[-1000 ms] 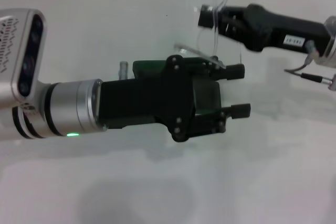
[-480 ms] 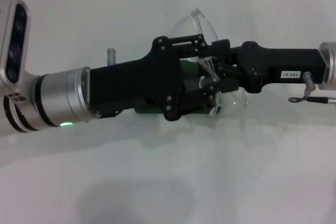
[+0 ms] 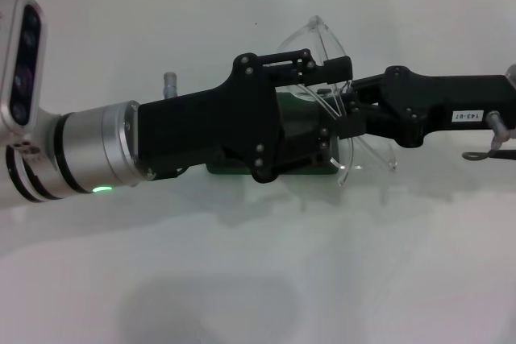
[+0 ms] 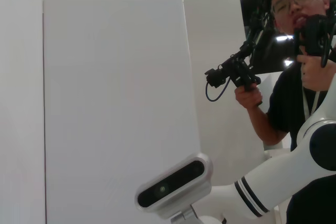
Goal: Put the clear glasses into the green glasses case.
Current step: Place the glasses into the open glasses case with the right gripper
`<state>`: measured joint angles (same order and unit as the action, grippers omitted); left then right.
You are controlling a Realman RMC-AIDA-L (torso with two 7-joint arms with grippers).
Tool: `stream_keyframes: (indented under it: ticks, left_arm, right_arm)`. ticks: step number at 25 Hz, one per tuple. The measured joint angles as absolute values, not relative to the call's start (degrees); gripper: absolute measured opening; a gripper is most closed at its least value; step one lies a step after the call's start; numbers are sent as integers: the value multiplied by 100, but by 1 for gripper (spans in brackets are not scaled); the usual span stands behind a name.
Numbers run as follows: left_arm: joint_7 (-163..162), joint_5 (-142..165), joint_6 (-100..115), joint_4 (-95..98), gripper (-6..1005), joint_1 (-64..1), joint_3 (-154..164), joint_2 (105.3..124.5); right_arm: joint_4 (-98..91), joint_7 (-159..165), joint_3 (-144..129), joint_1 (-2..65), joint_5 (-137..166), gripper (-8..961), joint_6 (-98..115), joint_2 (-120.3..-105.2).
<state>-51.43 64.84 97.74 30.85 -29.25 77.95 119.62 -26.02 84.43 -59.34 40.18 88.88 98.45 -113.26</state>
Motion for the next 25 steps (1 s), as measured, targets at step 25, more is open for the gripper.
stream_keyframes:
  ticks: [25]
  left_arm:
    - [-5046,6441,9692,3021,510,-2937,7787,11971]
  right_arm:
    - [-2708,8921,-5853,4127,9057,169,9696,-11261]
